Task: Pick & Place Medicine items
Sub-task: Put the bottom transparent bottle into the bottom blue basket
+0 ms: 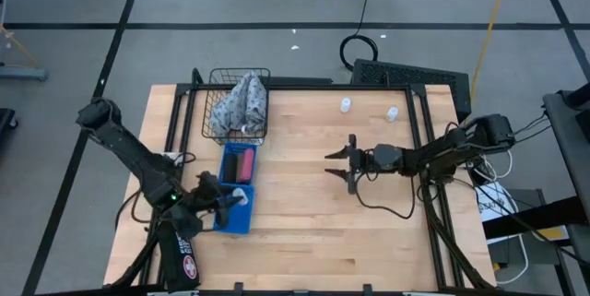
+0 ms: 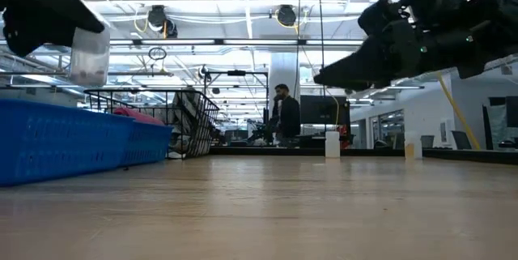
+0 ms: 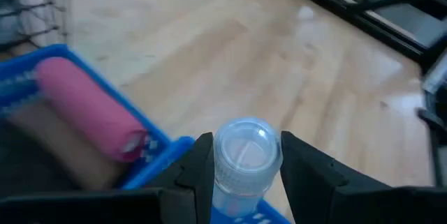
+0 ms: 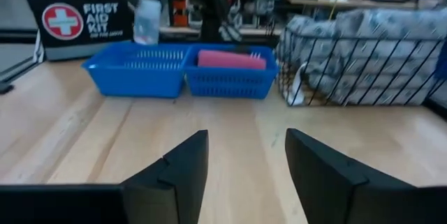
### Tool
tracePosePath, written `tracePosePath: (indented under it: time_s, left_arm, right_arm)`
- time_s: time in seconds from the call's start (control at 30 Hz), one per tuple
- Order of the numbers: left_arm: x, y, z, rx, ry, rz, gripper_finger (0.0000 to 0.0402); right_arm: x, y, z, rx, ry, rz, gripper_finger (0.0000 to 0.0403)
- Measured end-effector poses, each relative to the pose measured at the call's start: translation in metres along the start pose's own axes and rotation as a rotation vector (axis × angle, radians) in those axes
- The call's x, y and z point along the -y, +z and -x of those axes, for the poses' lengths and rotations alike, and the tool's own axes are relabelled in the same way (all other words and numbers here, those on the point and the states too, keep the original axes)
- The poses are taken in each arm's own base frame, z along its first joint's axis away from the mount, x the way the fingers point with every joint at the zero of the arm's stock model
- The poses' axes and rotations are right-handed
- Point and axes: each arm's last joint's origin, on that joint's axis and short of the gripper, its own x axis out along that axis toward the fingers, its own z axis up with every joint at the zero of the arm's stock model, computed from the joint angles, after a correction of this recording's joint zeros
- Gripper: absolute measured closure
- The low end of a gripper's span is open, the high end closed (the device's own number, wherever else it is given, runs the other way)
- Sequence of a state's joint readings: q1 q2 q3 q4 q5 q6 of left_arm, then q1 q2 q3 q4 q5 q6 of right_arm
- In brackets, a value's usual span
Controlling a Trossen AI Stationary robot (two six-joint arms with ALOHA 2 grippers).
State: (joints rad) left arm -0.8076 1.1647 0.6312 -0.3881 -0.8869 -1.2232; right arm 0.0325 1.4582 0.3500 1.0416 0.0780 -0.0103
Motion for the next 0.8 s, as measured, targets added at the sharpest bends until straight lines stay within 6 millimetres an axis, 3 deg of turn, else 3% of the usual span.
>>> tracePosePath:
  time_s: [0.37,0.6,0.8]
  left_arm:
    - [-0.039,-0.035,0.002,-0.024,0.103,0.055,0.0267]
    - [-0.043,-0.039,0.001,-0.068,0.105,-0.112,0.0267]
    - [-0.043,-0.039,0.001,-0.077,0.103,-0.155,0.0267]
  right_arm:
    - [0.01,0.004,0.0,0.039,-0.04,0.005,0.0232]
    - [0.01,0.004,0.0,0.038,-0.04,0.005,0.0232]
    - [0.01,0.004,0.0,0.038,-0.041,0.011,0.0232]
